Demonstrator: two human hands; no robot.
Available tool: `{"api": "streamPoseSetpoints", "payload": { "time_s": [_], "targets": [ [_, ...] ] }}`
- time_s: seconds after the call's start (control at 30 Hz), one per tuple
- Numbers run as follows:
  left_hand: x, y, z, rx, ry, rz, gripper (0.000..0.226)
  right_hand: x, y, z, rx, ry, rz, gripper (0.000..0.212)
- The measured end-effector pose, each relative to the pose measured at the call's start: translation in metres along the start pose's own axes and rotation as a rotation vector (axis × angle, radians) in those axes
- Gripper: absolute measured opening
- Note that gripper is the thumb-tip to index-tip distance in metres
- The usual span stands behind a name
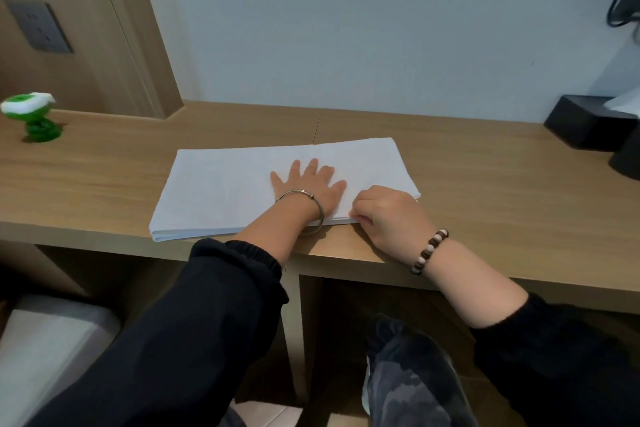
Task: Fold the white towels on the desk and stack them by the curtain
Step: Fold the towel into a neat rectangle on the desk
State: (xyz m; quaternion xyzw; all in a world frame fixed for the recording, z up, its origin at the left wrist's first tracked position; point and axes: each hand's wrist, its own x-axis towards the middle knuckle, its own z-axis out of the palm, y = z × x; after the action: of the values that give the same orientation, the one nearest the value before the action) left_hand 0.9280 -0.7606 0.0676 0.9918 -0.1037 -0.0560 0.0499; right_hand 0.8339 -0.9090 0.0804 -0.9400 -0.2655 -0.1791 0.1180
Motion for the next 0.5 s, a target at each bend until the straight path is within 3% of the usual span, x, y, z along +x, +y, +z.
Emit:
{"api": "streamPoseSetpoints", "payload": {
  "time_s": [0.37, 0.5],
  "targets": [
    [-0.008, -0.005, 0.006, 0.034, 0.095, 0.017, 0.060, -0.003, 0.031, -0.024, -0.057, -0.126, 0.097, 0.017],
    [-0.009, -0.005, 0.006, 0.028, 0.092, 0.017, 0.060, -0.010, 0.035, -0.026, -0.094, -0.081, 0.125, 0.013]
  ]
}}
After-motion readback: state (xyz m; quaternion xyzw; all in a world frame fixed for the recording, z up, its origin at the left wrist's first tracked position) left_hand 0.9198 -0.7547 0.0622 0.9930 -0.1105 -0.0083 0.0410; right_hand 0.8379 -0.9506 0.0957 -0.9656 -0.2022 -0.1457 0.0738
